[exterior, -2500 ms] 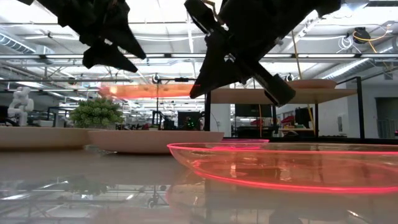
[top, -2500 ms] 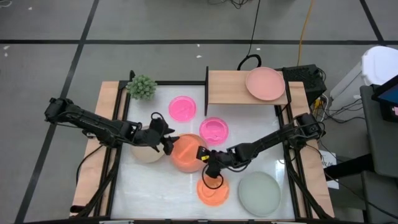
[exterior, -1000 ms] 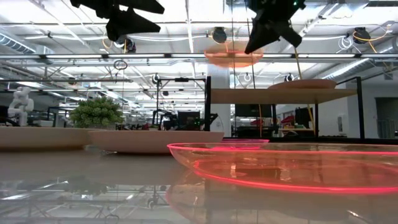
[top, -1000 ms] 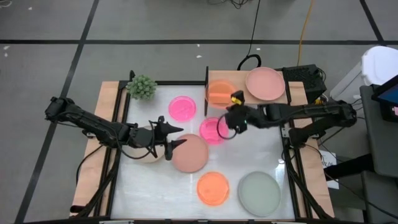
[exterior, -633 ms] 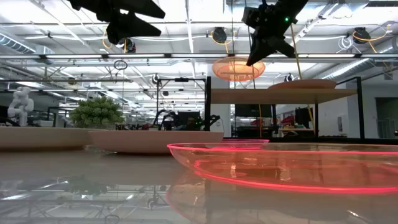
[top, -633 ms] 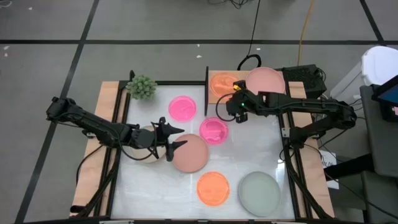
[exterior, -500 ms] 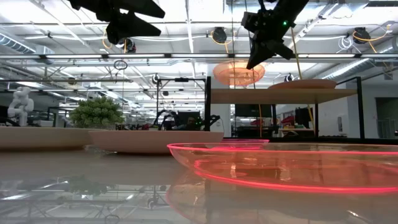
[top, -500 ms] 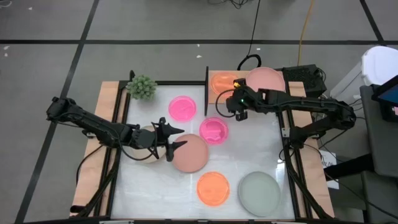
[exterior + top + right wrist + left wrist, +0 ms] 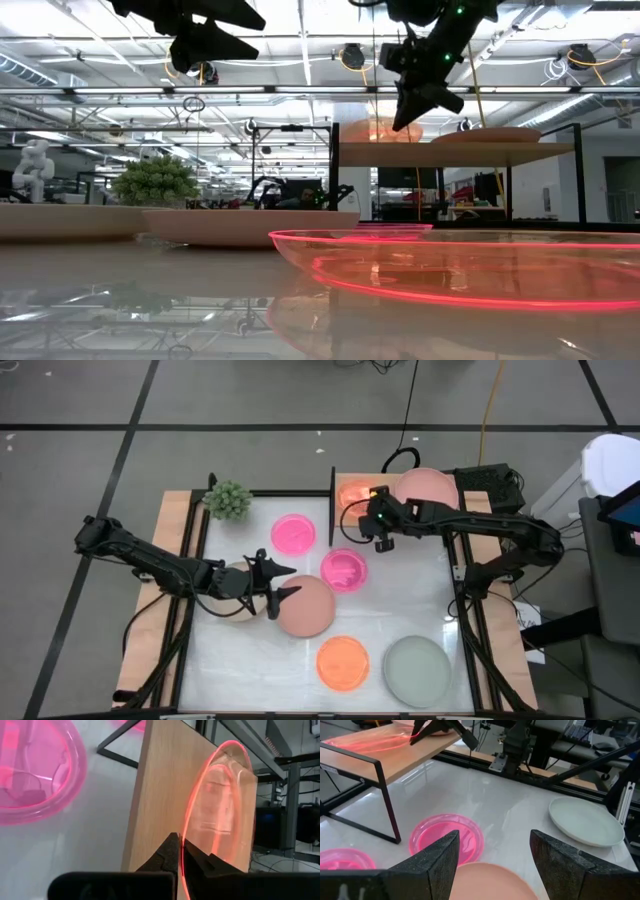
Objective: Place and stack plates onto a shelf
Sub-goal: Put the left orange plate on the shelf
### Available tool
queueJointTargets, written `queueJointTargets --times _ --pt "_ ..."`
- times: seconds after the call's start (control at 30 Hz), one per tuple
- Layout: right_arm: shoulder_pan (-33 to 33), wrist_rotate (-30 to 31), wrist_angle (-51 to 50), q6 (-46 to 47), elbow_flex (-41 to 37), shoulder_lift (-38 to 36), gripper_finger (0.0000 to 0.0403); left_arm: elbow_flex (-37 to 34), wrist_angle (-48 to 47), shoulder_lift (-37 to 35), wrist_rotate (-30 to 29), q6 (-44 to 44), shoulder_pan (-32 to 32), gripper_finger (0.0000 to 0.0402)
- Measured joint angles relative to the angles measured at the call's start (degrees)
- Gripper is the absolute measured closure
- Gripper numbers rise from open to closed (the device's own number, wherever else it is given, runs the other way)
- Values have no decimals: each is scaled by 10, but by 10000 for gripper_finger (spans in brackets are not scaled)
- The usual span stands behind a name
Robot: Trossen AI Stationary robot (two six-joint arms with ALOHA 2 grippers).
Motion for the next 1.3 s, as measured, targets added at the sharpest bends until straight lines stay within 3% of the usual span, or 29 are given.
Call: queueJointTargets --times 0.67,1.3 --pt "-11 16 -4 3 0 2 401 0 -3 0 2 1 0 153" --pt "-8 -14 -2 19 0 2 351 0 -3 0 2 1 0 153"
